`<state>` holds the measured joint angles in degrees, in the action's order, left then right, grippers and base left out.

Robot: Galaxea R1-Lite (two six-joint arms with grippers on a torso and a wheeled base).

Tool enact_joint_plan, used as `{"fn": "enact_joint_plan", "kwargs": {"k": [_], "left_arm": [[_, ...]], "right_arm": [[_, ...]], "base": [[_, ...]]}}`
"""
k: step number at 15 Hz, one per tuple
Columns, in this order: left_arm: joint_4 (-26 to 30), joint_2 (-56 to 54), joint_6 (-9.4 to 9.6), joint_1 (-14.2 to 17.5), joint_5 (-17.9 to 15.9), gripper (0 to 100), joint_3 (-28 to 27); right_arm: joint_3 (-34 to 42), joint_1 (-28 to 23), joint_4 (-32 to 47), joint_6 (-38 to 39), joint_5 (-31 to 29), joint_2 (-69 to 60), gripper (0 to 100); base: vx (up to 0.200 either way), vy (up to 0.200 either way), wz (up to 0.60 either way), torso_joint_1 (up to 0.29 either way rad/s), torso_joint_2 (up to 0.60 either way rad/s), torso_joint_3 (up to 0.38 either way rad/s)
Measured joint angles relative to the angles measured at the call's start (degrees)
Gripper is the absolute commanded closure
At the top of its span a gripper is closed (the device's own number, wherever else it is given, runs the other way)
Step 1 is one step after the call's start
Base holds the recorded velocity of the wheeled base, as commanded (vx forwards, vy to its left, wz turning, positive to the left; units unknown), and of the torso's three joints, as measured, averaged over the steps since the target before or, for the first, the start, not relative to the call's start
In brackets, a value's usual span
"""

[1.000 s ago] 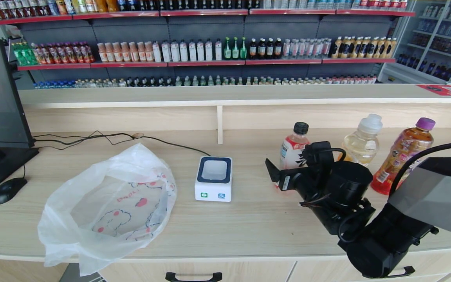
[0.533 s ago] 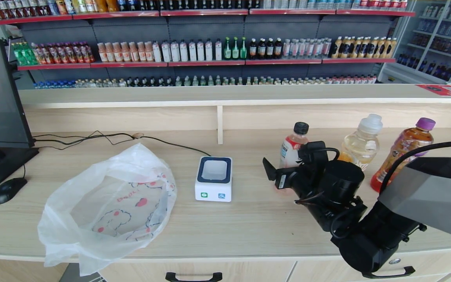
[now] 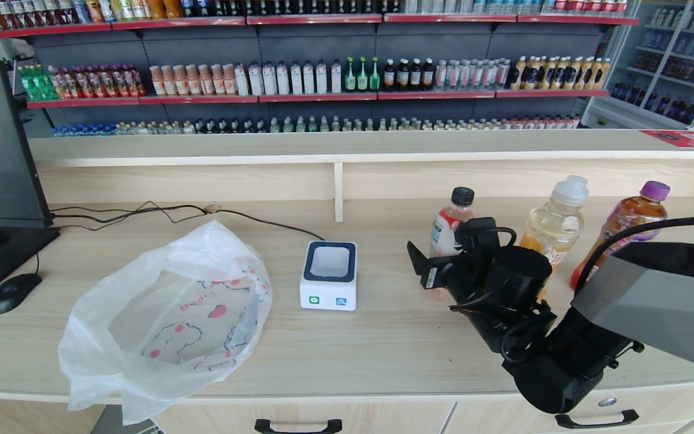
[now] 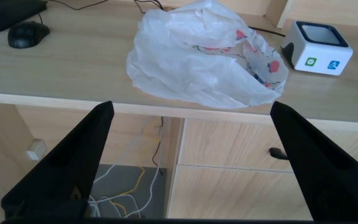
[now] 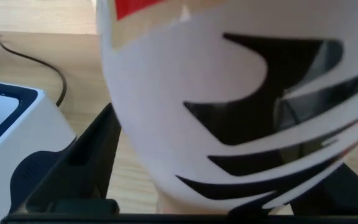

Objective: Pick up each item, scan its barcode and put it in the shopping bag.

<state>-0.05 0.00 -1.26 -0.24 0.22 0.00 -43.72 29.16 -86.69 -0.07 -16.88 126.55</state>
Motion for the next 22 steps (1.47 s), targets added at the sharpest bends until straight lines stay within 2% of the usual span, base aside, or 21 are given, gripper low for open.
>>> {"fn": "enact_joint_plan", "kwargs": {"k": [14,22], "left_arm": [[0.0,0.0,-0.02,0.0,0.0,0,0.0],[0.0,0.0,-0.11,0.0,0.0,0,0.0]], "right_arm": [[-0.1,0.0,0.0,1.5,0.0,-3.6,100],[4.7,6.4,-0.5,3.4,-0.5,-13.8,100]], "base": [[0.0,0.0,0.0,0.0,0.0,0.0],[0.0,0.0,0.0,0.0,0.0,0.0]]}}
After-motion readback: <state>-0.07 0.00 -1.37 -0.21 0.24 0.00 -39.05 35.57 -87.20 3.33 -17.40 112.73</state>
